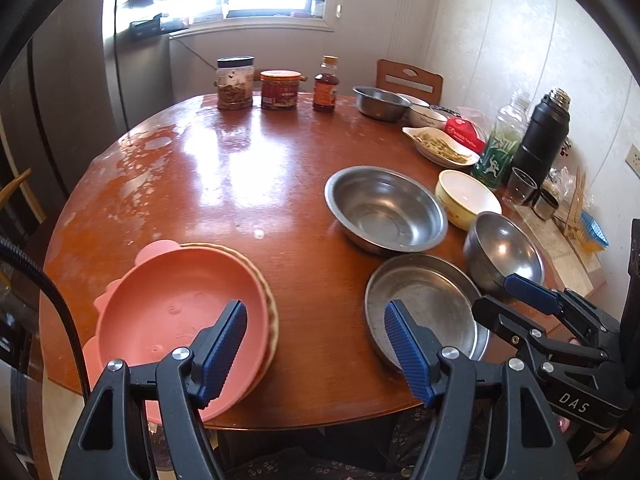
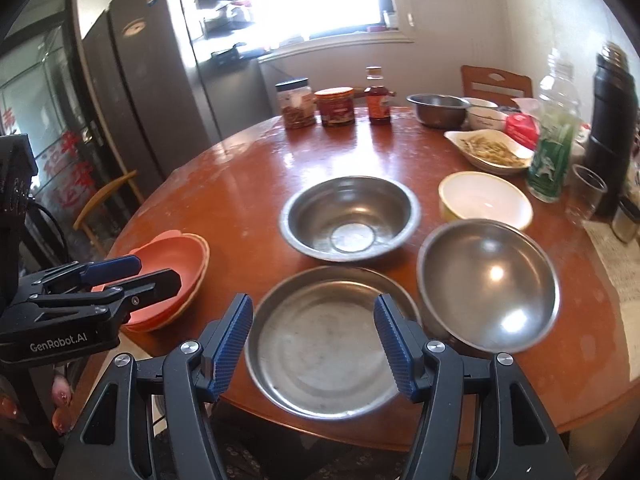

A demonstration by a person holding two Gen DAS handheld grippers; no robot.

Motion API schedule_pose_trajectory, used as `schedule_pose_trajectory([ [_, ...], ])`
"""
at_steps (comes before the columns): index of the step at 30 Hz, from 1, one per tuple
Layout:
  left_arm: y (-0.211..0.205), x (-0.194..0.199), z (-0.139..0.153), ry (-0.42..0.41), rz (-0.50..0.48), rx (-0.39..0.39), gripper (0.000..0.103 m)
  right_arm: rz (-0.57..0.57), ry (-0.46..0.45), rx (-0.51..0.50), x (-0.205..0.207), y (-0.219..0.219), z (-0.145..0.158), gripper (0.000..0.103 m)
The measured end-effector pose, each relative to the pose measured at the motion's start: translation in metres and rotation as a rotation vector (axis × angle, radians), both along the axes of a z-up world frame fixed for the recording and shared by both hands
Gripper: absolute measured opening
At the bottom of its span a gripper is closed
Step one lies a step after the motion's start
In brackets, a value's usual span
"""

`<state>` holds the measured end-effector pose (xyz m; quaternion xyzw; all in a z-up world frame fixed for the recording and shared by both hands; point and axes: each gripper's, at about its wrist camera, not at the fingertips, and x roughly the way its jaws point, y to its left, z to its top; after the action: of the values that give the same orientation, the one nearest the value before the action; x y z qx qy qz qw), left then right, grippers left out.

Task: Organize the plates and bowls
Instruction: 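Move the left gripper to the flat steel tray and grasp its rim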

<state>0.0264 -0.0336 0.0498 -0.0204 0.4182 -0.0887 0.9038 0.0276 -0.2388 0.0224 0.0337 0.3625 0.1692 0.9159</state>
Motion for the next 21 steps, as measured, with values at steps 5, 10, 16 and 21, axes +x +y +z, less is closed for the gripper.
schedule_pose_trajectory([
  [5, -0.012, 0.005, -0.007, 0.019, -0.029, 0.0, 0.071, -0.034, 0.069, 0.006, -0.006, -0.014, -0.017, 0.066],
  [10, -0.024, 0.011, -0.016, 0.044, -0.059, -0.005, 0.071, -0.054, 0.103, -0.003, -0.007, -0.021, -0.028, 0.066],
  [16, -0.037, 0.018, -0.028, 0.079, -0.09, -0.007, 0.071, -0.076, 0.132, -0.02, -0.004, -0.023, -0.04, 0.066],
  [21, -0.044, 0.026, -0.039, 0.107, -0.113, -0.002, 0.071, -0.068, 0.155, -0.032, -0.001, -0.019, -0.048, 0.066],
])
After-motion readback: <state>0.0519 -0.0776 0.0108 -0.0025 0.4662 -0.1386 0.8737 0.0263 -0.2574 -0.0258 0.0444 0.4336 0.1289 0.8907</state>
